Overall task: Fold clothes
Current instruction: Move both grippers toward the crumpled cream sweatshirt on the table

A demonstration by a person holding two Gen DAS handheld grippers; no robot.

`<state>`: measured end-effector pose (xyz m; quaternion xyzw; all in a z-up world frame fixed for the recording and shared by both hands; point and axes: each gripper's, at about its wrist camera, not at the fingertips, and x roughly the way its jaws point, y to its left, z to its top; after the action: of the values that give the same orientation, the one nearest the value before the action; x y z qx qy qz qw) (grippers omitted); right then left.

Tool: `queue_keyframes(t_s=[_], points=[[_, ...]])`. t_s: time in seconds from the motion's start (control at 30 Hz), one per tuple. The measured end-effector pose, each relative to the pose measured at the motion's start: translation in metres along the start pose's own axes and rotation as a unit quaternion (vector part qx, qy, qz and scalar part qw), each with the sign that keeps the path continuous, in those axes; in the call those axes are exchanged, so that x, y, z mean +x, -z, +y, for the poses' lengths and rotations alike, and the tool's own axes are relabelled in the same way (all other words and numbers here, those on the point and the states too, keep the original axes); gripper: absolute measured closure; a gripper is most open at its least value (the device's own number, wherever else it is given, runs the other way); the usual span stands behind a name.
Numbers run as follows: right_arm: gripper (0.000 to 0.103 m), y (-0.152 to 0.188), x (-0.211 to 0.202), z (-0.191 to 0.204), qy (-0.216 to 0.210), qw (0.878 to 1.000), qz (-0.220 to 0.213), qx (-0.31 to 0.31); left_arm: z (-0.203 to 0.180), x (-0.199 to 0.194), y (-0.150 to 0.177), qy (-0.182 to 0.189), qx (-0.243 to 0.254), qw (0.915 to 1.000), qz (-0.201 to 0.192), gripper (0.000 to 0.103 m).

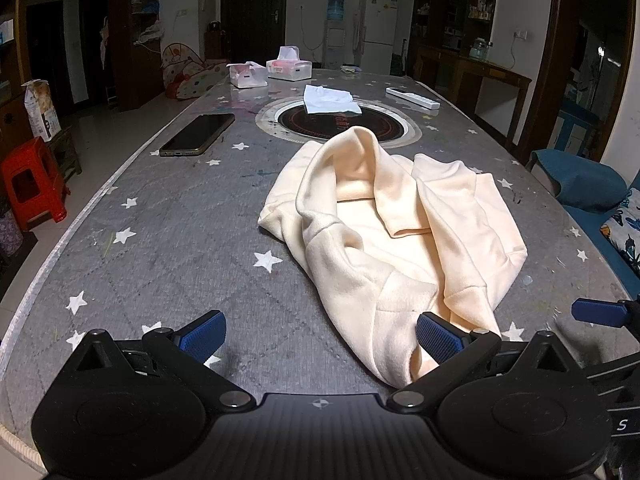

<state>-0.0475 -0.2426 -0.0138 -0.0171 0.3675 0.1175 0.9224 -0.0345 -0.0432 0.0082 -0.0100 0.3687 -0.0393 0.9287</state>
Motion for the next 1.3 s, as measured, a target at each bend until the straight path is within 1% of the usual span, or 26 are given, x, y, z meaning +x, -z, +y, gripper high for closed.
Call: queue_keyframes(t_s=[0.87, 1.3], points=[[0.000, -0.014, 0.015, 0.004, -0.015, 1.000, 0.008, -0.008, 0.003, 0.020, -0.021, -0.002, 0.005, 1.0000, 0.005, 0.000], [0.000, -0.031, 0.027, 0.001, -0.013, 1.000, 0.005, -0.016, 0.003, 0.034, -0.039, -0.005, 0.025, 0.9997, 0.001, 0.000]])
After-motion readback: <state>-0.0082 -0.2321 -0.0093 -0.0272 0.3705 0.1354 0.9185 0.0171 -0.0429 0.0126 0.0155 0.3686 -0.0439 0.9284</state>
